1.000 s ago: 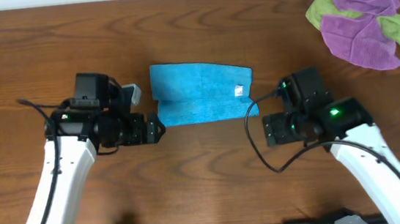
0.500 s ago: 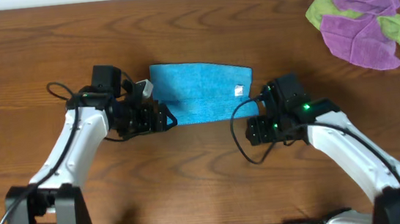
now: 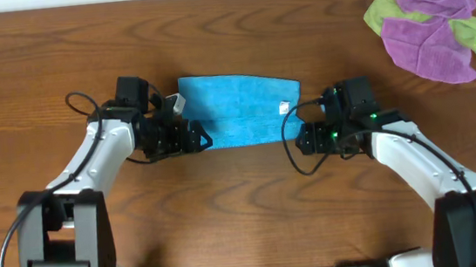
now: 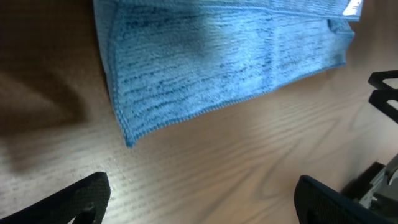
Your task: Fold the cloth
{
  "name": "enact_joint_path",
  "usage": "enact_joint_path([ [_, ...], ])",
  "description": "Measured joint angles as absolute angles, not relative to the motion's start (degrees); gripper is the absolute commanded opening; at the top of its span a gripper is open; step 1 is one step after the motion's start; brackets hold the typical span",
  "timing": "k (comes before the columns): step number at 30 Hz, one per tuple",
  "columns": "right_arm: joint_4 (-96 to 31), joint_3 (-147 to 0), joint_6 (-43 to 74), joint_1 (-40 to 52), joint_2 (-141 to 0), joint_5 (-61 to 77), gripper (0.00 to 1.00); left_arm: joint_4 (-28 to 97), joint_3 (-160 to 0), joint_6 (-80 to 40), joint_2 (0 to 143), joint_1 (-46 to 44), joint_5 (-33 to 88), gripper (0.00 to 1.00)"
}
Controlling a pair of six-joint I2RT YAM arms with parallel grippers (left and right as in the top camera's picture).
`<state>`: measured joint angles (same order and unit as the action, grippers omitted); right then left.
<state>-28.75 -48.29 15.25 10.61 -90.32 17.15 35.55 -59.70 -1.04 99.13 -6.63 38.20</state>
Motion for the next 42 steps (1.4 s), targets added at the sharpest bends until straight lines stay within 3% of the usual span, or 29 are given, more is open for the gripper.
enact_joint_path([
  [17,-19.8,-48.7,15.0,9.9,-98.5,22.8,0.66,29.8,-59.7,-1.4,105.9,-4.6,40.4,1.0],
  [22,-17.9,-49.1,15.2,9.9,-99.8,24.6,0.61,28.5,-59.7,-1.7,107.0,-4.6,42.3,0.8],
  [25,-17.2,-49.5,15.4,9.9,-100.7,25.5,0.5,27.9,-59.7,-2.2,107.5,-4.6,42.6,0.71],
  [26,-16.8,-49.7,15.7,9.9,-101.1,25.7,0.38,27.6,-59.7,-2.6,107.6,-4.6,42.7,0.66],
  [27,-16.6,-49.8,15.9,9.8,-101.6,25.9,0.12,27.3,-59.7,-3.0,107.6,-4.6,42.7,0.59],
  [28,-16.4,-49.9,16.1,9.8,-102.1,26.2,0.03,26.9,-59.7,-3.3,107.6,-4.6,42.7,0.52],
  [32,-16.4,-49.8,16.8,9.7,-103.4,27.1,0.01,26.8,-59.7,-4.1,107.6,-4.6,42.9,0.31],
  [34,-16.4,-49.9,16.9,9.7,-103.4,27.2,0.01,26.8,-59.7,-4.8,107.6,-4.6,42.9,0.11],
  [35,-16.4,-49.9,17.0,9.7,-103.5,27.2,0.01,26.7,-59.7,-5.3,107.6,-4.6,42.9,0.06],
  [42,-16.6,-49.9,17.1,9.7,-103.5,27.6,0.01,26.9,-59.7,-7.0,107.6,-4.6,42.9,0.06],
])
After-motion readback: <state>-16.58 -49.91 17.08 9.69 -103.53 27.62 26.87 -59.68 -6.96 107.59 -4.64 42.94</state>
